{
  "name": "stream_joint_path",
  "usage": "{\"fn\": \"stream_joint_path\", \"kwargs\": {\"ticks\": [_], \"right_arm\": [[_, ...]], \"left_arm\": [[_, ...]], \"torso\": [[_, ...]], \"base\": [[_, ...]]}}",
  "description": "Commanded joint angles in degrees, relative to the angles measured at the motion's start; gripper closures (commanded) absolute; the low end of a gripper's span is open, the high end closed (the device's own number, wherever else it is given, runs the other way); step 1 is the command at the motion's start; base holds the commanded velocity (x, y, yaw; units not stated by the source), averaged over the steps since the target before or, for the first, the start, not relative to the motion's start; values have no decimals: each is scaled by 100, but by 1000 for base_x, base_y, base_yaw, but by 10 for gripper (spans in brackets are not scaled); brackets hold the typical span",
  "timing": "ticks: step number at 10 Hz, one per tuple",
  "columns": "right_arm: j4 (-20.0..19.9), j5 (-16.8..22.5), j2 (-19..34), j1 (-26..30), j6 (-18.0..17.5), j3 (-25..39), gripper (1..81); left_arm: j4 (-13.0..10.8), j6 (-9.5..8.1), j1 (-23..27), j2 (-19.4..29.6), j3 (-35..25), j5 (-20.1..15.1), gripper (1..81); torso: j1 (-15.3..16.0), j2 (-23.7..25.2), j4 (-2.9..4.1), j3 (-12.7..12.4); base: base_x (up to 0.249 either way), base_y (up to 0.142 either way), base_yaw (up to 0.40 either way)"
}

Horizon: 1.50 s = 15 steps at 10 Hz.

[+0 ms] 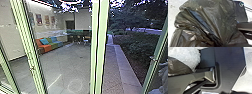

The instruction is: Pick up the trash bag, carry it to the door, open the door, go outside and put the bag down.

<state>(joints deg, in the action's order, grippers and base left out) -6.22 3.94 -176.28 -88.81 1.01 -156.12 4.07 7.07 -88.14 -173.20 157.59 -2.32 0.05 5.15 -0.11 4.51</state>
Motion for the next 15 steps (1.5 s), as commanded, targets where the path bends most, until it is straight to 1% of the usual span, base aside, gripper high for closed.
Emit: {"fn": "stream_joint_path", "kwargs": {"ticks": [1,3,6,8,9,10,14,15], "right_arm": [[130,283,-59,236,39,57,10],[130,283,-68,236,39,66,10],[191,292,-77,271,39,48,10],[226,292,-68,184,48,65,10],[340,292,-86,139,66,66,10],[358,292,-94,104,57,39,10],[279,274,-68,8,48,21,10],[288,160,-86,-10,39,13,10]], "left_arm": [[-47,22,292,5,-9,-348,811],[-143,22,292,-4,-9,-375,811],[-152,22,301,-22,-17,-375,811],[-161,22,292,-22,-17,-384,811],[-187,22,293,-30,-17,-392,811],[-205,22,293,-30,-17,-392,811],[-249,14,292,-75,-9,-401,811],[-249,14,293,-48,0,-401,811]], "torso": [[0,0,0,0],[0,0,0,0],[0,0,0,0],[0,0,0,0],[0,0,0,0],[-2,0,0,0],[-2,0,0,0],[-2,0,0,0]], "base": [[0,0,0],[0,0,0],[0,0,-37],[0,0,-168],[0,0,-185],[0,0,-185],[0,0,-191],[0,0,-195]]}}
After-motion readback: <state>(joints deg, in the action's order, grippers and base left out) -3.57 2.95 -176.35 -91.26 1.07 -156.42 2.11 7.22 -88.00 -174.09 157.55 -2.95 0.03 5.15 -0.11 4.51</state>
